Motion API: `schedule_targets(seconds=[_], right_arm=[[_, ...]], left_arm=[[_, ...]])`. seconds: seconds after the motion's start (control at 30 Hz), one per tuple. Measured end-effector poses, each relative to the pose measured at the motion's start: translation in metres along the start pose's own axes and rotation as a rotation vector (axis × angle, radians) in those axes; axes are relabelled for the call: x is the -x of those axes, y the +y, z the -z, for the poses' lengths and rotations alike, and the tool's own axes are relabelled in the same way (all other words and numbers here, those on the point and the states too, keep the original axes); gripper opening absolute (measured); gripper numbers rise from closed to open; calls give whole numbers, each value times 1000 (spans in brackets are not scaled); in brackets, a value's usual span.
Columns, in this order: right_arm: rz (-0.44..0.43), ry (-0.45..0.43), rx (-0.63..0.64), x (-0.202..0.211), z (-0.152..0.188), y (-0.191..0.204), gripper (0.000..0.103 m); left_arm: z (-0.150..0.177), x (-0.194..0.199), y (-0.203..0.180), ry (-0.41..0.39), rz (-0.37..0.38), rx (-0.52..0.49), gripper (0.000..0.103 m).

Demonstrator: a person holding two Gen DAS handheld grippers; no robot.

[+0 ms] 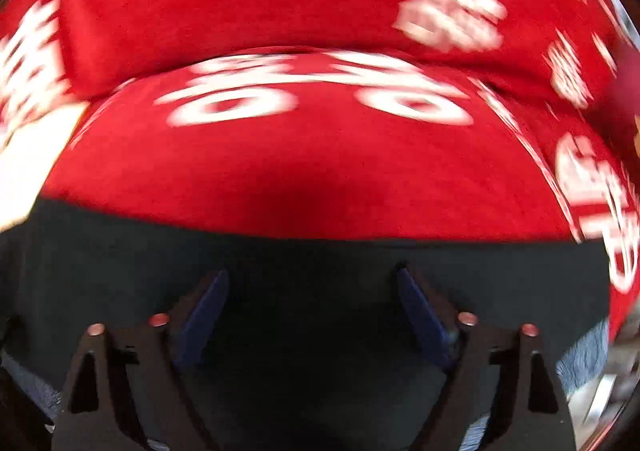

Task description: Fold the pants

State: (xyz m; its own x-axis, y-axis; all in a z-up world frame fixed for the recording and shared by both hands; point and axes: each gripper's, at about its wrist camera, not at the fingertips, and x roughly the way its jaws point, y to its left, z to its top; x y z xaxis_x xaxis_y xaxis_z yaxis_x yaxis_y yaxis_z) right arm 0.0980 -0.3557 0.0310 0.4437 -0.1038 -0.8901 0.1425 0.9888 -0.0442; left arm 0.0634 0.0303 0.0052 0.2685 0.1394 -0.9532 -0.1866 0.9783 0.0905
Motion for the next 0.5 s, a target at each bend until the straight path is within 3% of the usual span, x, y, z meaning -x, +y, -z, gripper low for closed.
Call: schedule_targets(seconds=[0.07, 0.13, 0.23, 0.3, 0.37, 0.5], right_arm=[[54, 12, -50, 3, 2, -24, 90], [91, 32, -103, 13, 8, -39, 90], [45, -28, -98, 46, 29, -24, 91], [-47, -53, -2, 65, 56, 18, 91], [-90, -46, 107, 70, 75, 58, 91], [-88, -40, 253, 69, 111, 118, 90]], left_arm=[[8, 2, 18, 13, 45, 41, 103], [13, 7, 24, 5, 32, 62, 103], [22, 16, 6, -15, 66, 32, 103], [33, 24, -22, -31, 105, -58, 103], [43, 30, -47, -62, 91, -146, 103], [53, 21, -61, -44, 76, -182, 103]])
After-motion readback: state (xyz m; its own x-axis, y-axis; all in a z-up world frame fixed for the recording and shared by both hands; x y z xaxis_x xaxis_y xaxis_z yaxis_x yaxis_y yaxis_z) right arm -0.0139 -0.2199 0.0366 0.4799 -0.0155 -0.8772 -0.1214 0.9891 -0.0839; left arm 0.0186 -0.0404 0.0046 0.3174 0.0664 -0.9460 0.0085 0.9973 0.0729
